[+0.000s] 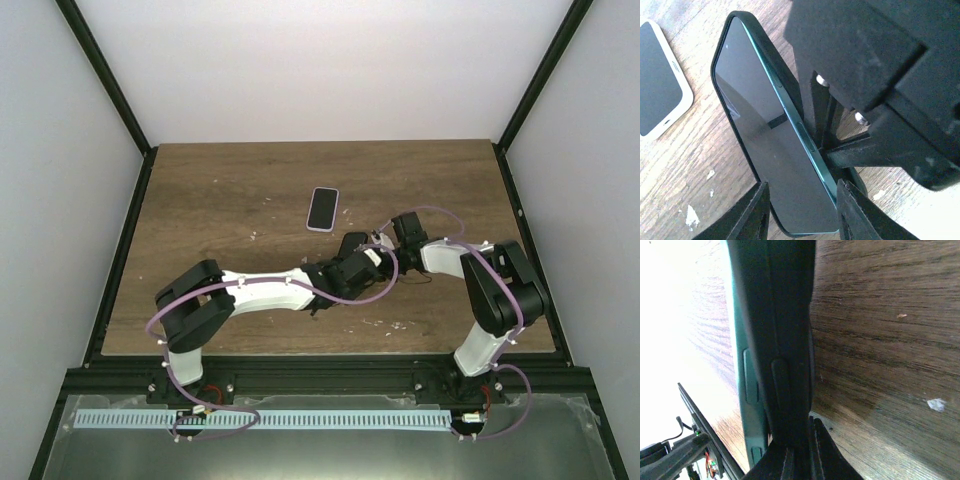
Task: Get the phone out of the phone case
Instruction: Remove the phone case from the phone.
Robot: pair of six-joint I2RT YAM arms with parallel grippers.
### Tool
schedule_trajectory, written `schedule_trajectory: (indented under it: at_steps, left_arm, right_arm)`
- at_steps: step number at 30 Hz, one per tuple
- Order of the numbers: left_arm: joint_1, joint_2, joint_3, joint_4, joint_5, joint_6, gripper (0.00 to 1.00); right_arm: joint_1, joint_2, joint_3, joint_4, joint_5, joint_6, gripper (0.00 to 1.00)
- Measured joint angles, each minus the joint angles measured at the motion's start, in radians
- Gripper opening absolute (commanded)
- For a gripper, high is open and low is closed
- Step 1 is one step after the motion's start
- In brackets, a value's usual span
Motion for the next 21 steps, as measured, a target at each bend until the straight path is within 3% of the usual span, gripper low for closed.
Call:
schedule_trajectory:
  at_steps: [3, 13, 21]
  left_arm:
    - [-0.002, 0.009, 0.007, -0.006, -0.029, 0.029, 0.45]
    - [-0.018, 0.043, 0.039, -0.034, -0.068, 0.067, 0.46]
    - [-0.052, 0.076, 0.039, -0.050, -0.156, 0.070, 0.40]
  right_arm:
    - [0.000, 0.000, 0.000, 0.000, -0.002, 0.000, 0.01]
    - [0.000, 0.005, 0.000, 0.005, -0.011, -0.003, 0.01]
    - [0.000, 0.007, 0.000, 0.005, -0.016, -0.002, 0.01]
